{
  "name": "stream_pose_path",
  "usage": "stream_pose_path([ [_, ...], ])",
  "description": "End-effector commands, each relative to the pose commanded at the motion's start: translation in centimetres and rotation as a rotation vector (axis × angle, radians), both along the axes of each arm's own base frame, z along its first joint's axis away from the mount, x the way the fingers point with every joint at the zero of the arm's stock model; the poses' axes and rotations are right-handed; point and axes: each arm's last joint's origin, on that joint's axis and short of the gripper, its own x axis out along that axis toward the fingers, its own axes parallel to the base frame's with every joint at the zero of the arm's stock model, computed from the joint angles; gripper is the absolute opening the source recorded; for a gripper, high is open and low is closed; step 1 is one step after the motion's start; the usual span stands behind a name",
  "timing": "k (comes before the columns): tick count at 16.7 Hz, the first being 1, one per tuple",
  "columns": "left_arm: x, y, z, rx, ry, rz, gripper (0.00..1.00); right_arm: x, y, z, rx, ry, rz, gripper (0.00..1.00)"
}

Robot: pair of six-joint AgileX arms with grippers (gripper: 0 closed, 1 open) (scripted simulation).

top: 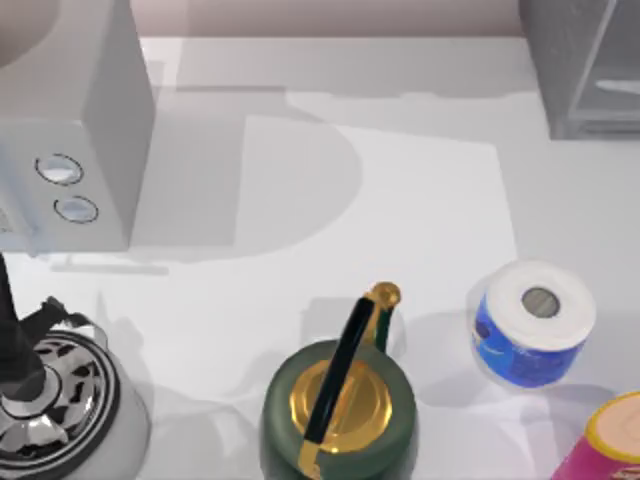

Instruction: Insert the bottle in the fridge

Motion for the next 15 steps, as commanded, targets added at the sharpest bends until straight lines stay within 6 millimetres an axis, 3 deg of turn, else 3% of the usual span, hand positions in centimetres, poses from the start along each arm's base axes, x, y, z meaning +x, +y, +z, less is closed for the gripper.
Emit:
stream_pose_path([
  [4, 0.0, 0.0, 0.0, 0.000, 0.000, 0.000, 1.00, 0.1, 1.1, 1.4, -0.029, 0.003, -0.005, 0.01],
  [8, 0.0, 0.0, 0.0, 0.000, 0.000, 0.000, 1.00, -0.7, 4.7, 6.0, -0.105, -0.023, -0.061, 0.01],
  [12, 0.0, 0.0, 0.0, 0.000, 0.000, 0.000, 1.00, -5.3, 9.5, 10.1, -0.159, -0.130, -0.222, 0.01],
  [15, 0.0, 0.0, 0.0, 0.000, 0.000, 0.000, 1.00, -10.1, 12.1, 10.6, -0.127, -0.279, -0.403, 0.01],
])
